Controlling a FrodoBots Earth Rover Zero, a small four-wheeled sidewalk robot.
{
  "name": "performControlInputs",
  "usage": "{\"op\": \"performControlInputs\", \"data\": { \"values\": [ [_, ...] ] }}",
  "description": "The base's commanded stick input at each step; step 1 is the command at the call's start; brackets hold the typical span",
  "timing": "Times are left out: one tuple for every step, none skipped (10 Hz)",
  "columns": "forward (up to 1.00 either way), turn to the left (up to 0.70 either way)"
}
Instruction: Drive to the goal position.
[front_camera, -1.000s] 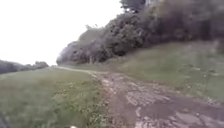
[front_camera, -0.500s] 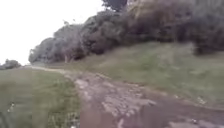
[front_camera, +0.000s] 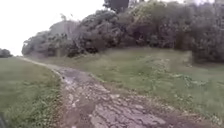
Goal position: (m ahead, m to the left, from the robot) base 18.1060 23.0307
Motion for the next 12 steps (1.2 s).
{"op": "performControlInputs", "data": {
  "values": [
    [0.85, 0.27],
    [0.85, 0.27],
    [0.85, 0.27],
    [0.85, 0.27],
    [0.85, 0.27],
    [0.85, 0.27],
    [0.85, 0.19],
    [0.85, 0.01],
    [0.85, 0.00],
    [0.85, 0.00],
    [0.85, 0.00],
    [0.85, 0.00]
  ]
}}
